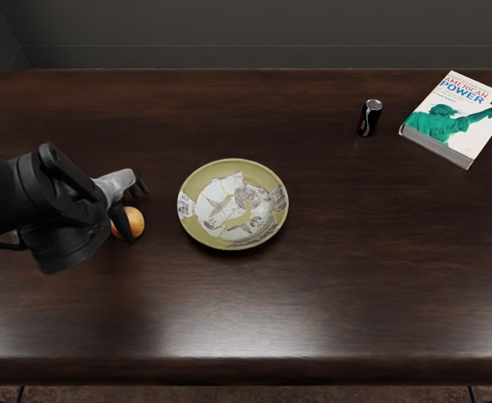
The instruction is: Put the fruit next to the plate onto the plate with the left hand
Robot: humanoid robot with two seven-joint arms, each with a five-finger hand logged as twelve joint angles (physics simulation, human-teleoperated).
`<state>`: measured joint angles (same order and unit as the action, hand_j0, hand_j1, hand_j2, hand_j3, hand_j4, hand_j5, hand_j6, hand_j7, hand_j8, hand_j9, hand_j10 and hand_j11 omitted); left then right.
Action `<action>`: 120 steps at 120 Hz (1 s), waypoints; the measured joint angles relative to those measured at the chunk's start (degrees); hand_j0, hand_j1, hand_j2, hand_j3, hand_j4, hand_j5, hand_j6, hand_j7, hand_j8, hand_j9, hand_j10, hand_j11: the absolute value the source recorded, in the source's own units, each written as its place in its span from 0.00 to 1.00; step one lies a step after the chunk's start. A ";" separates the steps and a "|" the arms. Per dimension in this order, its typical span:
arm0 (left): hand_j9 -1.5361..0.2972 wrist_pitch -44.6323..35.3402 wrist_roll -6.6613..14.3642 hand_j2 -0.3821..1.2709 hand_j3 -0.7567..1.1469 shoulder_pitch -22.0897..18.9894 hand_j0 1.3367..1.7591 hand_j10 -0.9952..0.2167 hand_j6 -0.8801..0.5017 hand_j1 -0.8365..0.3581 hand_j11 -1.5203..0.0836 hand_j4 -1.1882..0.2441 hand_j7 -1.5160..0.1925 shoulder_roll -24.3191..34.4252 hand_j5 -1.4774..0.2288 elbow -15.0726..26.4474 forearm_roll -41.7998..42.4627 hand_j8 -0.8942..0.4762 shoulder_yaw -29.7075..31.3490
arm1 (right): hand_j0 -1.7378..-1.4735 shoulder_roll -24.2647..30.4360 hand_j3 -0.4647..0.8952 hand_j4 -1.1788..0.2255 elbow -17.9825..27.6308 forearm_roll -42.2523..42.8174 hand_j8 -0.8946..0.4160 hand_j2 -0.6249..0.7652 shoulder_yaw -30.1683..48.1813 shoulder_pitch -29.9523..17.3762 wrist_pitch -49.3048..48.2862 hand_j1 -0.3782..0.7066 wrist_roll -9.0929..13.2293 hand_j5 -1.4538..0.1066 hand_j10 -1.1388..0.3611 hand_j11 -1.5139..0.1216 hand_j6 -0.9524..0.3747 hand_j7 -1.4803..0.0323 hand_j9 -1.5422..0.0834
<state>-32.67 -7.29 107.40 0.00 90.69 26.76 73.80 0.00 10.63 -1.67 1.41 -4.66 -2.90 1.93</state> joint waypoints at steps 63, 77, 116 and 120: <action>0.58 1.17 -0.08 0.27 0.40 0.43 0.76 0.53 0.38 0.63 0.66 0.58 0.61 0.00 0.59 0.90 0.97 0.39 -0.14 | 0.30 0.00 0.34 0.83 -0.01 0.00 0.67 0.45 0.00 0.00 0.00 0.04 0.00 0.92 0.75 0.92 0.71 0.97 0.94; 0.58 1.34 -0.09 0.27 0.40 0.44 0.76 0.52 0.38 0.63 0.66 0.58 0.61 0.00 0.59 1.19 1.00 0.39 -0.15 | 0.30 0.00 0.34 0.83 -0.01 0.00 0.67 0.45 0.00 0.00 0.00 0.04 0.00 0.92 0.75 0.92 0.71 0.97 0.94; 0.38 1.35 0.04 0.44 0.40 0.53 0.76 0.32 0.28 0.45 0.42 0.38 0.39 0.00 0.37 1.09 4.80 0.32 0.15 | 0.30 0.00 0.34 0.83 0.00 0.00 0.67 0.45 0.00 0.00 0.00 0.04 0.00 0.92 0.75 0.92 0.71 0.97 0.94; 0.36 1.42 0.05 0.47 0.40 0.57 0.76 0.32 0.28 0.45 0.40 0.36 0.37 0.00 0.35 1.08 5.07 0.33 0.15 | 0.30 0.00 0.34 0.83 0.00 0.00 0.67 0.45 0.00 0.00 0.00 0.04 0.00 0.92 0.75 0.92 0.71 0.97 0.94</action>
<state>-31.25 -7.24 107.97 0.00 91.77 31.83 73.95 0.00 10.63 -1.67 1.41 -4.66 -2.90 1.93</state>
